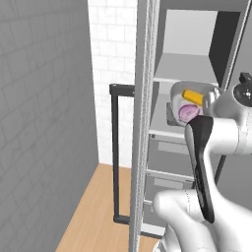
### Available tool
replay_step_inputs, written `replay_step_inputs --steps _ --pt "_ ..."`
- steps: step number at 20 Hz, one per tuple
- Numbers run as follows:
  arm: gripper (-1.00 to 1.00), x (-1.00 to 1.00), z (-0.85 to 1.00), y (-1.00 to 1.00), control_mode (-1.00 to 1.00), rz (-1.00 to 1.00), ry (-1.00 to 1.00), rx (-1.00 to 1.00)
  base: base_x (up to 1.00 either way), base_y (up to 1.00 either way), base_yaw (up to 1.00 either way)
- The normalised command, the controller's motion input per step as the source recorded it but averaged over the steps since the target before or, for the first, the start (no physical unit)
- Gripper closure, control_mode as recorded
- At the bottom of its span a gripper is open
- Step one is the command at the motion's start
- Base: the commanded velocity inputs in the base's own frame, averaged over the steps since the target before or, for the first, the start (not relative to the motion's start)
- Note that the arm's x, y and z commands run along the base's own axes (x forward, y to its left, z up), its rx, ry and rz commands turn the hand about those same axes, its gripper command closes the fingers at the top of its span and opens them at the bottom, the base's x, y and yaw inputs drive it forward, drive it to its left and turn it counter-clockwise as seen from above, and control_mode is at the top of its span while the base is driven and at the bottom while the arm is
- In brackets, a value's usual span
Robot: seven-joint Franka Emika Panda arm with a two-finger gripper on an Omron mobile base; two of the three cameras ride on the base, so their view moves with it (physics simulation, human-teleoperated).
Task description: Take the meat container that has the shrimp and place it on the second highest rack of the freezer. Then take the vegetable container that has the corn and onion and place it on the highest rack of the freezer.
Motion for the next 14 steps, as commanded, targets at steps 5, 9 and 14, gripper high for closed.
replay_step_inputs --steps 5,9,14 --pt "1.00 0.66 0.12 -0.28 -1.00 -0.23 0.00 0.16 0.00 0.00 0.00" --pt "1.00 0.37 0.19 -0.05 -1.00 -0.01 0.00 -0.01 0.00 0.00 0.00" --pt "1.00 0.25 0.16 -0.25 -1.00 0.01 0.00 0.00 0.00 0.00 0.00"
